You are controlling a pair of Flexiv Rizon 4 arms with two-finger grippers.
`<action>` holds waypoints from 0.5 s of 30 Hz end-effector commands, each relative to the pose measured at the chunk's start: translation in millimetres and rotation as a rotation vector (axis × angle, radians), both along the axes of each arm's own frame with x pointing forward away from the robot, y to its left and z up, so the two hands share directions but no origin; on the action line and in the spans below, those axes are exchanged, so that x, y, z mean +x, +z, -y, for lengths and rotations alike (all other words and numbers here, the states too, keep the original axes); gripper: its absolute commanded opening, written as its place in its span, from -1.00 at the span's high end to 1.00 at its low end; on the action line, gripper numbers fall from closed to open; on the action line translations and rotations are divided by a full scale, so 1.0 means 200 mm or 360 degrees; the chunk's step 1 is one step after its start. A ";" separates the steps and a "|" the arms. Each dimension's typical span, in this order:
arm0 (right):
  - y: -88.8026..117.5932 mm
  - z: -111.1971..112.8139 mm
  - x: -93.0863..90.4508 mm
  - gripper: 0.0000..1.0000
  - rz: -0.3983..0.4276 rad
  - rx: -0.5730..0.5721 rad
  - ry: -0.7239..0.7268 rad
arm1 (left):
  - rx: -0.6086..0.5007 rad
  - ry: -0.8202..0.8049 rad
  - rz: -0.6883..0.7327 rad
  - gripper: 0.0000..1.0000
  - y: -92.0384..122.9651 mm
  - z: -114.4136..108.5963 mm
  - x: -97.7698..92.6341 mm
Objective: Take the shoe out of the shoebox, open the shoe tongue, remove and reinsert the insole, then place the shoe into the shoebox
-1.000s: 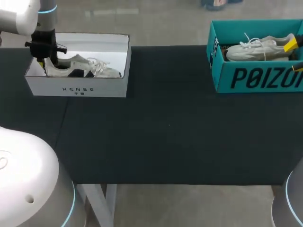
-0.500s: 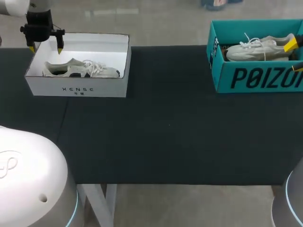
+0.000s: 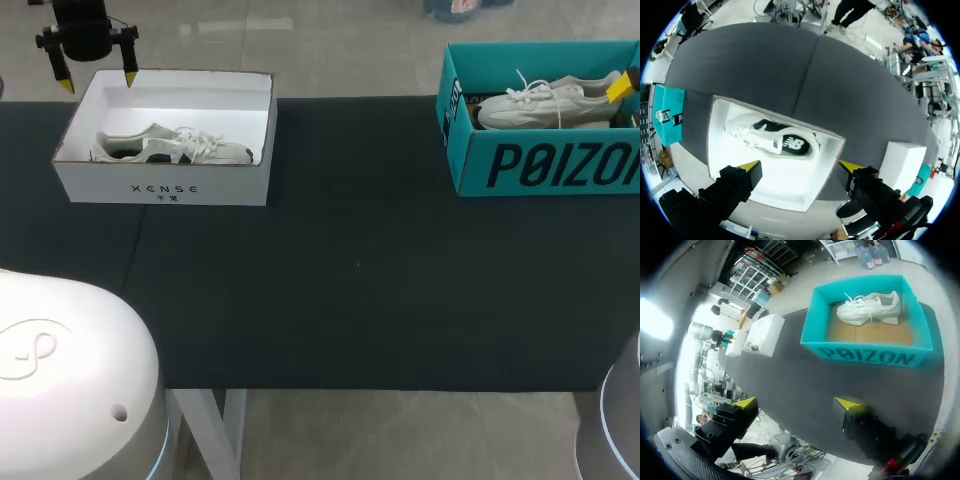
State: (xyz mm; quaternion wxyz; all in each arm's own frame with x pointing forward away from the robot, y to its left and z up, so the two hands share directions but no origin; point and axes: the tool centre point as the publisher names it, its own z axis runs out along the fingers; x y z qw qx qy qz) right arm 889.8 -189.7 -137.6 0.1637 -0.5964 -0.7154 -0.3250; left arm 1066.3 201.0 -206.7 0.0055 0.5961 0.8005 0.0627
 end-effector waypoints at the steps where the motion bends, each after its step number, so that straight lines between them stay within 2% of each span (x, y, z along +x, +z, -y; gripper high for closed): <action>1: 0.01 0.06 0.28 -1.00 -0.0100 -0.0411 0.0125 | -0.0001 -0.0024 0.0034 -1.00 0.04 0.06 -0.08; 9: 0.01 0.06 0.28 -1.00 -0.0100 -0.0411 0.0125 | -0.0052 -0.0081 0.0070 -1.00 0.13 0.21 -0.09; 15: 0.01 0.06 0.28 -1.00 -0.0100 -0.0411 0.0125 | -0.0126 0.0063 -0.0005 -1.00 0.13 0.23 -0.03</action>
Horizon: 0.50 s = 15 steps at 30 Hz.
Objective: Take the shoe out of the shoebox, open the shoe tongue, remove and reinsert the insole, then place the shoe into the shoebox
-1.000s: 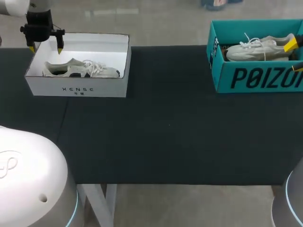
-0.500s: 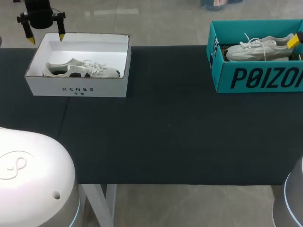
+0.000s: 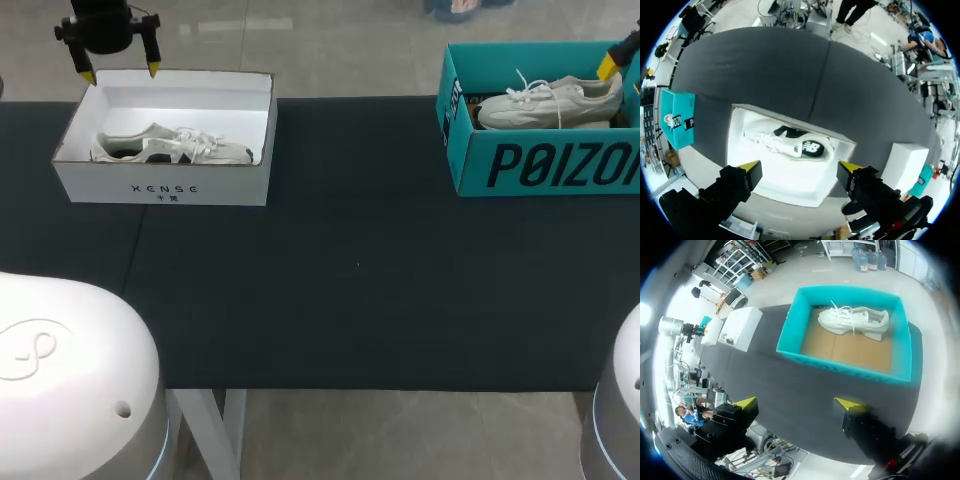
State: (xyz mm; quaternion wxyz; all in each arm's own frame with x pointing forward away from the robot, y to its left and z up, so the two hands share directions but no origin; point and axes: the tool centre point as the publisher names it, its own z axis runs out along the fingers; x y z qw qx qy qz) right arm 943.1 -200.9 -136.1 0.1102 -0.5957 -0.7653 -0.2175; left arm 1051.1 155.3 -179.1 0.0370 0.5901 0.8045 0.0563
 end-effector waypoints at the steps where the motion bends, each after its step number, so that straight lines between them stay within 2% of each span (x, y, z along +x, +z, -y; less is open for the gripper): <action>1: 0.00 0.01 0.02 -1.00 -0.0048 -0.0013 0.0022 | -0.0051 0.0044 -0.0075 -1.00 -0.01 0.01 0.05; 7: 0.00 0.01 0.02 -1.00 -0.0048 -0.0013 0.0022 | -0.0051 0.0044 -0.0075 -1.00 -0.01 0.01 0.05; 9: -0.03 0.06 0.12 -1.00 0.0001 0.0029 -0.0044 | -0.0051 0.0044 -0.0075 -1.00 -0.01 0.01 0.05; 10: -0.04 0.09 0.17 -1.00 0.0028 -0.0043 -0.0039 | -0.0051 0.0044 -0.0075 -1.00 -0.01 0.01 0.05; 14: -0.06 0.18 0.36 -1.00 0.0095 -0.0087 -0.0024 | -0.0051 0.0044 -0.0075 -1.00 -0.01 0.01 0.05; 15: -0.07 0.21 0.43 -1.00 0.0129 -0.0208 -0.0021 | -0.0051 0.0044 -0.0075 -1.00 -0.01 0.01 0.05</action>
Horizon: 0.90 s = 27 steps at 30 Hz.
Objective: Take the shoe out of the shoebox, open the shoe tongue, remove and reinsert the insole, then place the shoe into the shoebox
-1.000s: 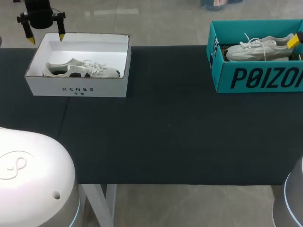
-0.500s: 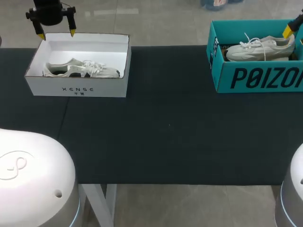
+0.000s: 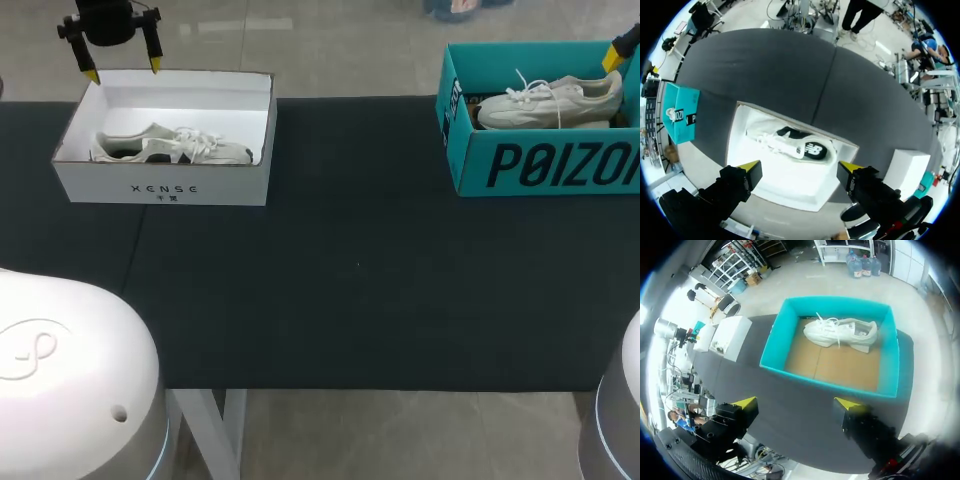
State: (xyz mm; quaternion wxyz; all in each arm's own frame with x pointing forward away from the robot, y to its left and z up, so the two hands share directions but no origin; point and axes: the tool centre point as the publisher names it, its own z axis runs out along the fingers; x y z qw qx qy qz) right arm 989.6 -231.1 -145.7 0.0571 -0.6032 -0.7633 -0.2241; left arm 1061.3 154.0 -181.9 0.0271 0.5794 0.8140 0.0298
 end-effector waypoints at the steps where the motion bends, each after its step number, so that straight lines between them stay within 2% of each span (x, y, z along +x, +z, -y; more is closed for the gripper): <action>1: -0.03 0.08 0.23 -1.00 -0.0013 -0.0122 0.0055 | 0.0002 0.0000 -0.0001 -1.00 0.00 0.00 0.00; 10: -0.21 0.24 0.62 -1.00 -0.0086 -0.0453 -0.0023 | 0.0002 0.0000 -0.0001 -1.00 0.00 0.00 0.00; 11: -0.22 0.25 0.64 -1.00 -0.0102 -0.0429 -0.0038 | 0.0002 0.0000 -0.0001 -1.00 0.00 0.00 0.00; 14: -0.28 0.31 0.73 -1.00 -0.0108 -0.0529 -0.0086 | 0.0002 0.0000 -0.0001 -1.00 0.00 0.00 0.00; 20: -0.35 0.42 0.87 -1.00 -0.0148 -0.0633 -0.0219 | 0.0002 0.0000 -0.0001 -1.00 0.00 0.00 0.00; 24: -0.37 0.44 0.90 -1.00 -0.0177 -0.0619 -0.0319 | 0.0002 0.0000 -0.0001 -1.00 0.00 0.00 0.00; 26: -0.39 0.45 0.93 -0.83 -0.0187 -0.0615 -0.0361 | 0.0002 0.0000 -0.0001 -1.00 0.00 0.00 0.00; 27: -0.41 0.46 0.95 -0.87 -0.0196 -0.0615 -0.0369 | 0.0002 0.0000 -0.0001 -1.00 0.00 0.00 0.00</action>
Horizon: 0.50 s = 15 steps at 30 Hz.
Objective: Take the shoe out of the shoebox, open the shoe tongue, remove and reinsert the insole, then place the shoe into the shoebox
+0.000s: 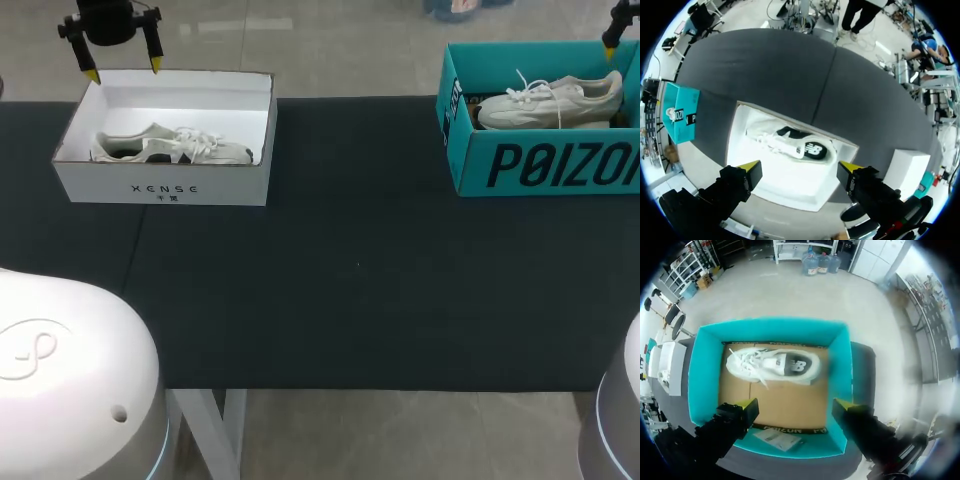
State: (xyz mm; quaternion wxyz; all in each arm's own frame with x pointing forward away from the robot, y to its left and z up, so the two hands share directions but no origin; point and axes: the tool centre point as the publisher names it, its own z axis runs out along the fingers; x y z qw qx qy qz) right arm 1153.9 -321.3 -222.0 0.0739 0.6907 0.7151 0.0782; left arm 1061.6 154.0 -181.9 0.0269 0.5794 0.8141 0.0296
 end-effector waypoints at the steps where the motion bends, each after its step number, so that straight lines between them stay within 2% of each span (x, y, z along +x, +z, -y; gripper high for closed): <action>1: -0.04 0.01 0.14 -0.98 -0.0168 -0.0008 -0.0033 | 0.0002 0.0000 0.0000 -1.00 0.00 0.00 0.00; 8: -0.15 0.04 0.16 -1.00 -0.0236 -0.0105 -0.0129 | 0.0002 0.0000 0.0000 -1.00 0.00 0.00 0.00; 15: -0.24 0.09 0.18 -1.00 -0.0240 -0.0032 -0.0290 | 0.0002 0.0000 0.0000 -1.00 0.00 0.00 0.00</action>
